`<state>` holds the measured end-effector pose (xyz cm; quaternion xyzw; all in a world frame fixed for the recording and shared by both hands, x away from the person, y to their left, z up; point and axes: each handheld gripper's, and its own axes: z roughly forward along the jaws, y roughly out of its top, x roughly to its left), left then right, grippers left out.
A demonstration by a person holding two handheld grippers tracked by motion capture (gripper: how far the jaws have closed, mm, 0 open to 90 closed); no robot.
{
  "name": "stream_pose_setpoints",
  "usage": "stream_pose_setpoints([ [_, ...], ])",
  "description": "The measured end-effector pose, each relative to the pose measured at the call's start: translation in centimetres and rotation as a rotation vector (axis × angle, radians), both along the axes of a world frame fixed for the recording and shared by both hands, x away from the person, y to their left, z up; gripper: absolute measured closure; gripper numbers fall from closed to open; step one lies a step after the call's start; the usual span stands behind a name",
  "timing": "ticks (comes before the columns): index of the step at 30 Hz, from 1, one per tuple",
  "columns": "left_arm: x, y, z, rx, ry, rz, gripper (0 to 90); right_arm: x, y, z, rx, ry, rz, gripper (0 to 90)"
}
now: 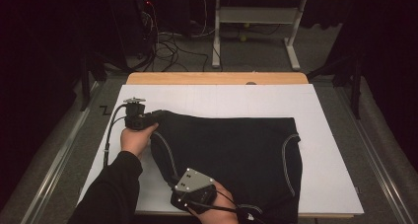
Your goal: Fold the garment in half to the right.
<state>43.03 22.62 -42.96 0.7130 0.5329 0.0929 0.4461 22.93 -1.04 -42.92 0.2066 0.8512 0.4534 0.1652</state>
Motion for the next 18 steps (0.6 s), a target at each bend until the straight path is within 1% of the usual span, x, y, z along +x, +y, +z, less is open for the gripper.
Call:
stream_pose_setpoints([
  [4,-0.1,-0.7,1.2,0.02,-0.02,0.014,74.3,-0.1,-0.3,0.9,0.014,-0.019,0.002,76.4],
  [5,-0.1,-0.8,1.5,0.025,-0.03,0.02,74.3,-0.1,-0.4,1.2,0.017,-0.022,0.002,76.4],
  [7,-0.2,-1.1,1.9,0.028,-0.065,0.017,74.3,-0.1,-0.5,1.7,0.021,-0.029,0.001,76.4],
  [9,-0.3,-1.1,2.1,0.025,-0.08,0.021,74.4,-0.1,-0.6,2.0,0.021,-0.04,0.001,76.5],
  [10,-0.3,-1.1,2.0,0.022,-0.08,0.022,74.4,-0.1,-0.6,2.2,0.021,-0.051,0.005,76.5],
  [15,-0.3,-0.9,1.5,0.013,-0.083,0.03,74.4,0.0,-0.4,2.0,0.025,-0.041,0.009,76.6],
  [17,-0.4,-0.7,0.9,0.015,-0.083,0.026,74.4,0.0,-0.2,1.7,0.024,-0.036,0.014,76.8],
  [18,-0.4,-0.5,0.5,0.01,-0.077,0.028,74.4,-0.1,0.1,1.4,0.021,-0.026,0.015,76.8],
])
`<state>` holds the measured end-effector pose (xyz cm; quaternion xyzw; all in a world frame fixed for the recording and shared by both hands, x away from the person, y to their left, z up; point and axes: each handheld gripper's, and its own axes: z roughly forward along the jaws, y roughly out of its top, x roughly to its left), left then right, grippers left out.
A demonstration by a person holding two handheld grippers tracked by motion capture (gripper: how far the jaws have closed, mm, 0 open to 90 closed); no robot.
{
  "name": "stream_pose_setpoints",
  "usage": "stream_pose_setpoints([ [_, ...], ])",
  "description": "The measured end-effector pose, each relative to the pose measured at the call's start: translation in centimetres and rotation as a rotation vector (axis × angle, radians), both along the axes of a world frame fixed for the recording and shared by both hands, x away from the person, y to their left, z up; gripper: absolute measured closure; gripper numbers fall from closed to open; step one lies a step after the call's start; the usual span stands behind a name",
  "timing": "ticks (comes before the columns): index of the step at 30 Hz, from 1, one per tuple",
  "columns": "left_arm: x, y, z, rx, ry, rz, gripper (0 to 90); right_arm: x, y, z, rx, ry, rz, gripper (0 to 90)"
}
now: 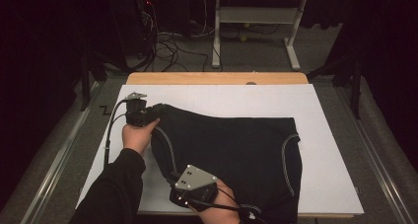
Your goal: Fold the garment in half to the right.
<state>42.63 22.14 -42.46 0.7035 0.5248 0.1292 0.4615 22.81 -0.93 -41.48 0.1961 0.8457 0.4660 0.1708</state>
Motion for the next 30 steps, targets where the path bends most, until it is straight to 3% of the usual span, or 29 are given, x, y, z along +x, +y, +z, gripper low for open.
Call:
stream_pose_setpoints([
  [6,-0.1,1.6,-2.3,-0.035,0.037,0.02,74.5,0.1,1.5,-1.6,-0.017,0.035,0.016,76.9],
  [10,-0.1,2.3,-2.9,-0.048,0.029,0.02,74.6,0.2,2.4,-2.1,-0.031,0.043,0.028,76.9],
  [17,-0.2,3.7,-2.6,-0.053,0.018,0.043,74.5,0.5,4.0,-2.3,-0.032,0.045,0.041,76.9],
  [30,-1.2,7.8,-1.3,-0.01,-0.004,0.112,74.7,0.8,7.6,-0.4,0.005,0.022,0.08,76.9],
])
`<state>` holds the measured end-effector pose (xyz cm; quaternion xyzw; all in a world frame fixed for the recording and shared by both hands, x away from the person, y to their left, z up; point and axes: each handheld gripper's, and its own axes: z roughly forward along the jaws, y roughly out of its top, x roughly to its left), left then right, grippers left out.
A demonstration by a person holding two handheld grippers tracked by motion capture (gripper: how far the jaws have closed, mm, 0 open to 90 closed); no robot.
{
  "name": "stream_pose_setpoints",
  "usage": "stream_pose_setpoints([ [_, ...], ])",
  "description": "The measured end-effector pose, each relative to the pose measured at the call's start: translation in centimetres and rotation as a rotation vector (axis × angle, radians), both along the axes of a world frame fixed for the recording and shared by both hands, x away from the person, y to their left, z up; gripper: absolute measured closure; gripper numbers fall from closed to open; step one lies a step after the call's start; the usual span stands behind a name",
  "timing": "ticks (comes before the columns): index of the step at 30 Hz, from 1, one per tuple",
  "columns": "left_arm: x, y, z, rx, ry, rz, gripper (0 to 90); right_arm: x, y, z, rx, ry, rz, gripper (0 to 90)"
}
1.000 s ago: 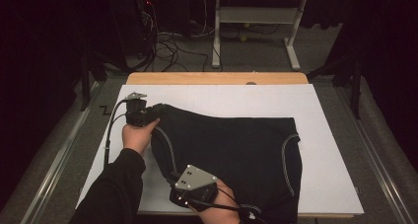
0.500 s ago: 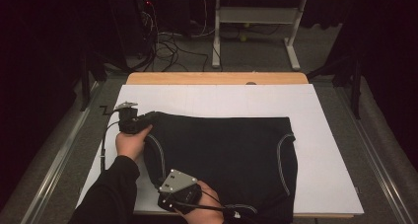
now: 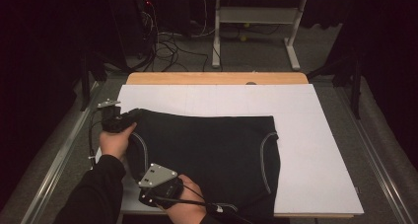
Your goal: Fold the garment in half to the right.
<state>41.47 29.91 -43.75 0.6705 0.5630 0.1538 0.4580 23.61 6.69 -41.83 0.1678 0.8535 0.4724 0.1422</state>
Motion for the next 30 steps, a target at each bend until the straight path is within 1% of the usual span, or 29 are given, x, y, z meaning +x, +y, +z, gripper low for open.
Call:
stream_pose_setpoints([
  [1,-0.1,0.4,0.2,0.009,0.004,0.0,74.9,0.0,0.3,0.1,0.007,-0.004,0.005,76.9],
  [2,-0.2,0.8,0.4,0.022,0.001,0.001,75.1,-0.1,0.7,0.3,0.014,-0.005,0.011,76.9],
  [3,-0.3,1.1,0.7,0.026,-0.003,0.006,75.1,-0.1,1.0,0.4,0.022,-0.004,0.013,76.9],
  [5,-0.6,1.9,1.3,0.026,-0.014,0.019,75.1,-0.2,1.7,0.7,0.033,-0.004,0.022,76.9],
  [9,-1.1,3.1,2.3,0.037,-0.032,0.034,75.1,-0.5,2.9,1.4,0.044,-0.021,0.047,76.9],
  [12,-1.4,3.7,2.5,0.037,-0.029,0.037,75.1,-0.6,3.4,1.6,0.053,-0.025,0.058,76.9],
  [14,-1.4,3.8,2.3,0.034,-0.009,0.032,75.0,-0.6,3.5,1.4,0.048,-0.023,0.061,76.8],
  [15,-1.4,3.8,2.3,0.033,-0.001,0.031,75.1,-0.6,3.5,1.3,0.043,-0.025,0.062,76.9],
  [19,-1.4,3.2,2.3,0.034,0.001,0.029,75.0,-0.6,3.1,1.0,0.033,-0.018,0.055,76.8],
  [20,-1.4,3.0,2.4,0.046,0.006,0.028,75.0,-0.6,2.9,1.0,0.034,-0.017,0.052,76.8],
  [21,-1.3,2.7,2.5,0.075,0.019,0.021,75.0,-0.6,2.7,1.1,0.036,-0.02,0.05,76.8],
  [22,-1.2,2.4,2.6,0.091,0.028,0.015,75.0,-0.6,2.5,1.2,0.038,-0.024,0.048,76.8],
  [23,-1.2,2.2,2.9,0.089,0.033,0.009,75.0,-0.7,2.2,1.3,0.042,-0.026,0.044,76.8],
  [25,-1.2,1.9,3.4,0.088,0.02,0.008,75.0,-0.7,1.5,1.7,0.053,-0.035,0.032,76.8],
  [27,-1.3,1.4,4.2,0.102,0.01,0.0,75.0,-0.8,0.9,2.1,0.067,-0.044,0.024,76.8],
  [30,-1.4,0.5,5.1,0.106,-0.009,0.0,75.0,-1.0,-0.2,2.7,0.091,-0.057,0.006,76.8],
])
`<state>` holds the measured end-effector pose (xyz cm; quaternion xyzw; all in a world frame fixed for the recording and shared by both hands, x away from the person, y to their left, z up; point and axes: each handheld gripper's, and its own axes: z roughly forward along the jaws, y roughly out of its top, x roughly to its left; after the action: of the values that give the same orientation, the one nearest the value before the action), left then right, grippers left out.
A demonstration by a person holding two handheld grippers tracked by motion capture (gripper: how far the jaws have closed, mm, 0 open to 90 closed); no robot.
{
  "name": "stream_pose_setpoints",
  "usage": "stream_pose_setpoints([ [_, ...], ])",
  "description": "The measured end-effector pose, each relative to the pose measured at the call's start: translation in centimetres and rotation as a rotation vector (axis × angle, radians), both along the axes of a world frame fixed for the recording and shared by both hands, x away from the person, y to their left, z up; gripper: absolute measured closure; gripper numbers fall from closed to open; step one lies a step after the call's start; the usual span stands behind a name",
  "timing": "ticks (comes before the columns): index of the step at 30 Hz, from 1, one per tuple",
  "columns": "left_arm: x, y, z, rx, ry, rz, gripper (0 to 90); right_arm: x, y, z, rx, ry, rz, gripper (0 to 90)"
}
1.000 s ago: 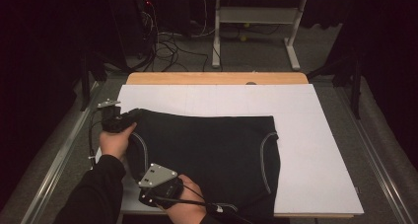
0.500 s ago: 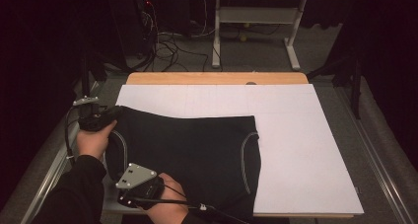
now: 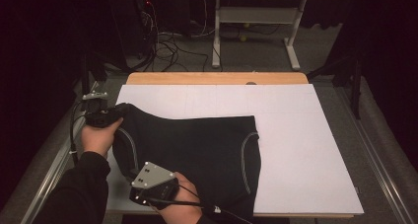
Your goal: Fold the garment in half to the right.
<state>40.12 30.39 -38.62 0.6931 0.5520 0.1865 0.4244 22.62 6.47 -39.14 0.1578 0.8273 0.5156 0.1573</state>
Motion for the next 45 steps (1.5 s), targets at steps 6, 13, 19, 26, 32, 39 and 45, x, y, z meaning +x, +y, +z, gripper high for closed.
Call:
stream_pose_setpoints([
  [6,0.1,-2.4,1.6,0.01,-0.032,-0.023,74.9,-0.3,-2.9,0.9,0.036,-0.03,-0.035,76.8],
  [13,0.7,-5.4,2.0,-0.004,-0.046,-0.038,74.9,-0.3,-6.1,1.1,0.066,-0.044,-0.079,76.8],
  [19,1.6,-8.7,1.7,0.026,-0.039,-0.067,74.7,-0.2,-8.6,0.4,0.078,-0.036,-0.115,76.7],
  [26,2.2,-11.9,1.3,0.034,-0.037,-0.075,74.7,-0.2,-11.5,-0.3,0.081,-0.029,-0.159,76.8],
  [32,2.7,-13.8,1.0,0.042,-0.04,-0.093,74.7,-0.2,-13.2,-0.9,0.09,-0.026,-0.185,76.8],
  [39,3.0,-15.8,0.9,0.047,-0.053,-0.118,74.7,-0.1,-15.1,-1.9,0.094,-0.019,-0.214,76.8],
  [45,3.3,-17.8,0.9,0.051,-0.061,-0.146,74.7,-0.3,-16.6,-2.0,0.092,-0.024,-0.236,76.7],
])
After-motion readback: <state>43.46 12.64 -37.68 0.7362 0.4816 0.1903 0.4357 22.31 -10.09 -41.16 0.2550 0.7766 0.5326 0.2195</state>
